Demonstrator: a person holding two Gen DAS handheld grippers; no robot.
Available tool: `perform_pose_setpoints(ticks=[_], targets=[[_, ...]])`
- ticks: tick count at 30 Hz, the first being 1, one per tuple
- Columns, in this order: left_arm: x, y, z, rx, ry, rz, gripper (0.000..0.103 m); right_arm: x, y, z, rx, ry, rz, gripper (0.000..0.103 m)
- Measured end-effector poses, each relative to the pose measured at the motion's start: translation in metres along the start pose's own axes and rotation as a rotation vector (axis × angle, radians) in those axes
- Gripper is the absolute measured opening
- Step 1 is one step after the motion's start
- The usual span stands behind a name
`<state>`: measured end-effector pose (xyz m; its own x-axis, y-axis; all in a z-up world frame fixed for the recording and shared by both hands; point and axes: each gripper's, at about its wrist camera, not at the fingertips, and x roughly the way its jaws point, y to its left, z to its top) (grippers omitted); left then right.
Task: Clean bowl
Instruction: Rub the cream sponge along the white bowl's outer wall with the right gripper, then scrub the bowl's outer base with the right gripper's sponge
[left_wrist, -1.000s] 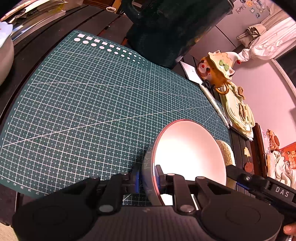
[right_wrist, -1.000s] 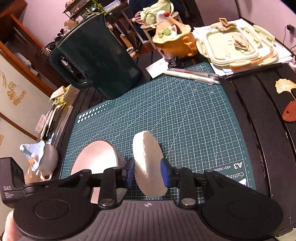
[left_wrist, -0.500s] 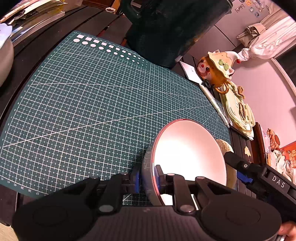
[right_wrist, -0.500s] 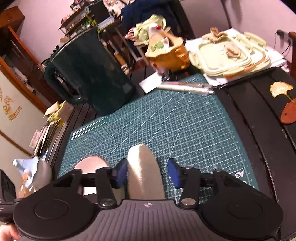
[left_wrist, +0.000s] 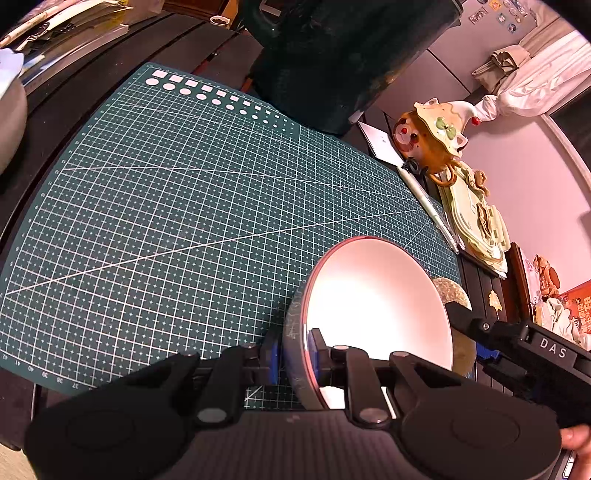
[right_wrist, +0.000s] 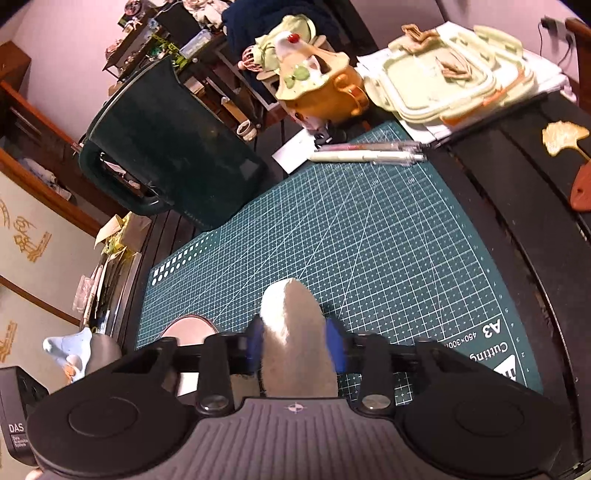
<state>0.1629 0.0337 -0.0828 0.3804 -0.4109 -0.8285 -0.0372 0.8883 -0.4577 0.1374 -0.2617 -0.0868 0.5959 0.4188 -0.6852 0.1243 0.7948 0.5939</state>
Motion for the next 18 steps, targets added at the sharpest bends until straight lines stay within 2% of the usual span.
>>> perform_pose_setpoints(ticks=[9,12,18], targets=[[0.001,0.000,0.001,0.003,-0.001,0.001,0.016,0.005,0.004,-0.003,-0.051,0.026,-0.077,0.020],[0.001,0.000,0.002,0.002,-0.001,0.001,0.016,0.006,-0.001,-0.004,-0.009,0.027,-0.057,0.013],[0.001,0.000,0.003,0.001,0.000,0.000,0.016,-0.009,0.002,0.003,0.020,-0.012,0.010,0.013]])
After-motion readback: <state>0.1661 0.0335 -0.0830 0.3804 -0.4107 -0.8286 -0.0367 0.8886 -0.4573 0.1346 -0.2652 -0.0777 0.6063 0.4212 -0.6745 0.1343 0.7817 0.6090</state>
